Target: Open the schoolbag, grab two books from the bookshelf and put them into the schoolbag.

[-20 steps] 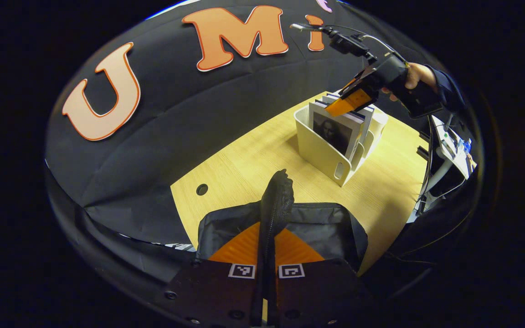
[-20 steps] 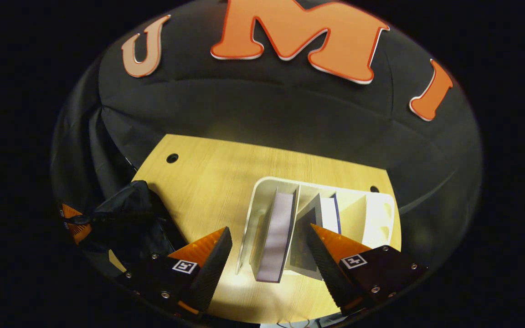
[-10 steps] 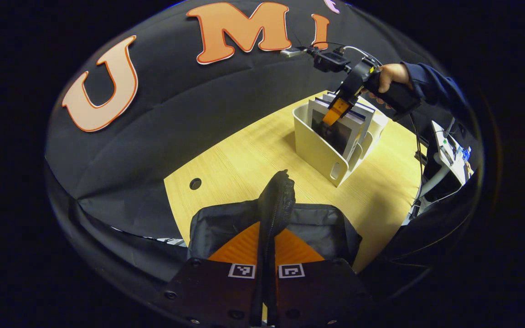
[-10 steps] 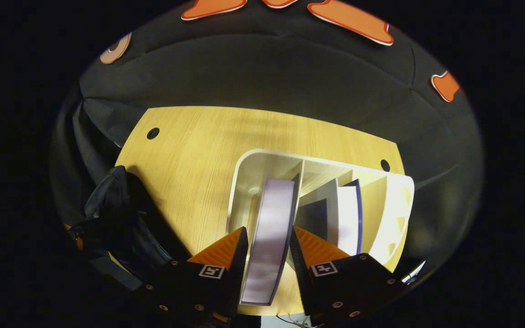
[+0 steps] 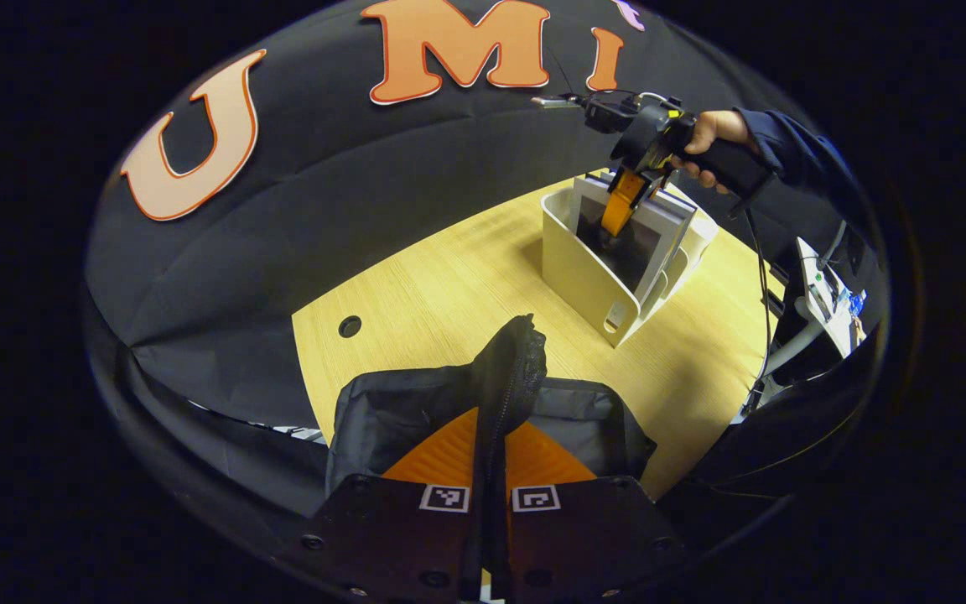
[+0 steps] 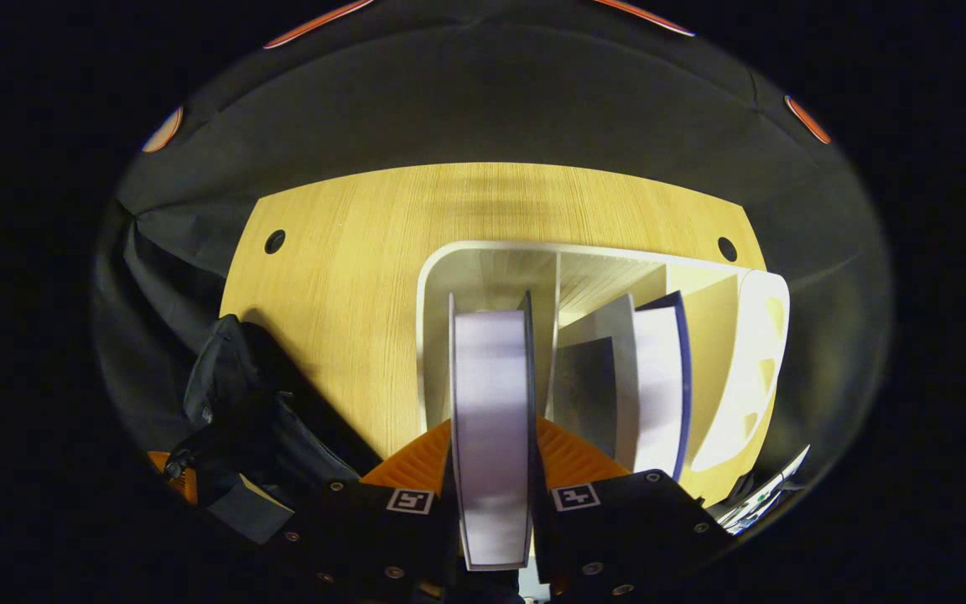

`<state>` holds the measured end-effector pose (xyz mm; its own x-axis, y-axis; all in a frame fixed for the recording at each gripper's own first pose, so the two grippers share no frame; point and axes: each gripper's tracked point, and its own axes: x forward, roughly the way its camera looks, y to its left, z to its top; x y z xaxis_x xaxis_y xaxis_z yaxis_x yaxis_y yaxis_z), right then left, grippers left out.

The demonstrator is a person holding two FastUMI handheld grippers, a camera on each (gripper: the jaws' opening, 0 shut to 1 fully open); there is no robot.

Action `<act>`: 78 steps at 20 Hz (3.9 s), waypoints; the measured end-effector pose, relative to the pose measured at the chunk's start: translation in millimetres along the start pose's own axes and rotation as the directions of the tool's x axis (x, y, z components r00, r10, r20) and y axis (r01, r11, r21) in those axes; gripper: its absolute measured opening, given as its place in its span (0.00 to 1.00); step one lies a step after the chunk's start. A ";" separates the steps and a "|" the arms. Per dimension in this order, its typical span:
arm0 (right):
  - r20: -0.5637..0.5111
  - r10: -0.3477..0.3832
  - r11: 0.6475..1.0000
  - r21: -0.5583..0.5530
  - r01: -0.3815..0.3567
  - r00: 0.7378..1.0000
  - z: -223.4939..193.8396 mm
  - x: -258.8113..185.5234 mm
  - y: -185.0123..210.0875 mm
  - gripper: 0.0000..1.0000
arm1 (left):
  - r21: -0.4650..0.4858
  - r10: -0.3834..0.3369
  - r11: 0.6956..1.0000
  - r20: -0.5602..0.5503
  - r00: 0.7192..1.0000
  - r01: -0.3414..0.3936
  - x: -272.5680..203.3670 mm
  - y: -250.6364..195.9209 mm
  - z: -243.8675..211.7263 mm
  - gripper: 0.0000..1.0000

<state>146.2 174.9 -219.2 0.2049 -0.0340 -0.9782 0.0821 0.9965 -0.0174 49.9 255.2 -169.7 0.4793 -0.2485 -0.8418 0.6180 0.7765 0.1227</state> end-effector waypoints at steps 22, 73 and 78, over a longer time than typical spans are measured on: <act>0.327 0.263 0.965 -0.082 -0.250 0.908 -59.6 -178.6 23.5 0.35 | -0.100 0.015 0.995 0.014 1.000 -0.014 -8.2 -3.9 4.8 0.05; 0.169 0.237 0.970 -0.101 -0.222 0.957 -149.8 -28.6 49.5 0.97 | -0.305 0.029 0.952 0.084 0.996 -0.002 23.4 -57.1 14.1 0.05; 0.198 0.091 0.988 -0.143 -0.063 0.976 -97.2 -59.5 -23.3 0.97 | -0.339 0.044 0.941 0.074 0.996 -0.016 28.9 -60.5 11.3 0.05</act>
<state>37.3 161.1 -180.8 0.4006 0.0425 -0.9153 -0.0713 0.9973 0.0151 33.4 194.5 -195.5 0.5509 -0.2567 -0.7941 0.3628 0.9306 -0.0492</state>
